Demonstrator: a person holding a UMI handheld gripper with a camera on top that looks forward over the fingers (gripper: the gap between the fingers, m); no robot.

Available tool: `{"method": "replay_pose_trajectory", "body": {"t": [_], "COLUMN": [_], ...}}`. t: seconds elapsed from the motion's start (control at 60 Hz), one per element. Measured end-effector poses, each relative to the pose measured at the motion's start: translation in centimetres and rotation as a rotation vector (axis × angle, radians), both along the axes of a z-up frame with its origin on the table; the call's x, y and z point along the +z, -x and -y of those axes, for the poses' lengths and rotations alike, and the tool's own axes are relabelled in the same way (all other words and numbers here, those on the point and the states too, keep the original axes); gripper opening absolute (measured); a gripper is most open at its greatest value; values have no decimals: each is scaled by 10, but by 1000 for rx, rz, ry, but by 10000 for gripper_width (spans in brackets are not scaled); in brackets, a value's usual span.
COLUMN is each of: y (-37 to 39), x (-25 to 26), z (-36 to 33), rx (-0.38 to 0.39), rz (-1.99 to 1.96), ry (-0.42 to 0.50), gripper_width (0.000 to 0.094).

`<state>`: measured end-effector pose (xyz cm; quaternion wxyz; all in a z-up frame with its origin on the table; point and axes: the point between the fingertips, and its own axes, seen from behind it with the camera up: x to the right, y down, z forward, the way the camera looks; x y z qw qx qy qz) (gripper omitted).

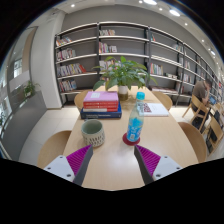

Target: Pour water

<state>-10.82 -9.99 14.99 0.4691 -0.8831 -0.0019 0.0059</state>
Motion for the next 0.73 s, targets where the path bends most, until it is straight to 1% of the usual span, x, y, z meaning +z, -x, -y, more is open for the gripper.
{"method": "replay_pose_trajectory", "body": {"t": [0.1, 0.183, 0.333, 0.45, 0.733], "y": [9, 15, 23, 25, 22], "x": [41, 77, 119, 133, 147], "z": [9, 12, 24, 23, 35], "rx": [-10, -10, -18, -27, -62], "rz": [6, 2, -3, 2, -9], "ry": [-18, -57, -104, -129, -132], "gripper_width": [846, 847, 847, 846, 846]}}
